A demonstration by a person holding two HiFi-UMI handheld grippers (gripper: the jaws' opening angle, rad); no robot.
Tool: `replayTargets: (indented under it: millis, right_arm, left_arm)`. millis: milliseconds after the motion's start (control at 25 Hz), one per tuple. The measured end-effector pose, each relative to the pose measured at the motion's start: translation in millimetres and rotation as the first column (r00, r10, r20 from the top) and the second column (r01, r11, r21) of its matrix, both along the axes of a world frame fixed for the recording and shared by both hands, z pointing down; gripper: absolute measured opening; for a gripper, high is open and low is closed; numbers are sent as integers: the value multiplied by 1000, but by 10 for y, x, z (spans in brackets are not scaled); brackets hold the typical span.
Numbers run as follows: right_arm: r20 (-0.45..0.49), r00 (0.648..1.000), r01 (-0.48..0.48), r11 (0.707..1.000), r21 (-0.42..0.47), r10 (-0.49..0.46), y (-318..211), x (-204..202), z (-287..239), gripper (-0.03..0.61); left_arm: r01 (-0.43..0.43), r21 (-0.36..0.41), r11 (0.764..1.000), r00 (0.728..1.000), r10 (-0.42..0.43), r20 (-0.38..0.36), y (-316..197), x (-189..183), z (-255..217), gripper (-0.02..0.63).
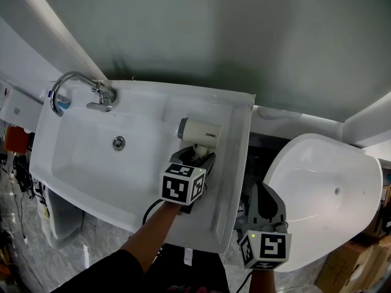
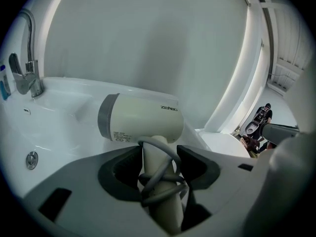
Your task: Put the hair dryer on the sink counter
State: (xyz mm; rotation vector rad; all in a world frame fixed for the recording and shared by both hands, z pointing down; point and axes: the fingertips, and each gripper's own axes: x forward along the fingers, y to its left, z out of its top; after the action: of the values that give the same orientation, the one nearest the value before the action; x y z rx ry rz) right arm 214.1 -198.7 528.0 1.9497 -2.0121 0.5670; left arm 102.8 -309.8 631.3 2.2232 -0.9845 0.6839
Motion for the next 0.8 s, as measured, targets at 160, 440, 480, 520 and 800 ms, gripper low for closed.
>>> replayTargets:
  millis: [160,440,480,520,800]
  right_arm:
    - [-2,1000,-3,1000,0,3,-8,8,3,21]
    - [-2,1000,-6,1000,1,6,12,22,-18,21]
    - [-3,1000,-5,1000,2,5,10,21,-29,21]
    - [-4,1000,-4,1000,3,4,11,22,-37,21]
    - [-3,1000,-7,1000,-3,7,76,40,-4,21]
  left_arm:
    - [2,-13,1000,1000,-2,7,-8,0,31,222]
    - [7,-60,998,1000,-5,23,-10,14,73,230]
    - [7,-68,998,1000,-6,26,-10,14,78,232]
    - [7,-73,997,1000,-5,29,-11,15,78,232]
    - [-4,-73,997,998,9,60,-1,8,77,243]
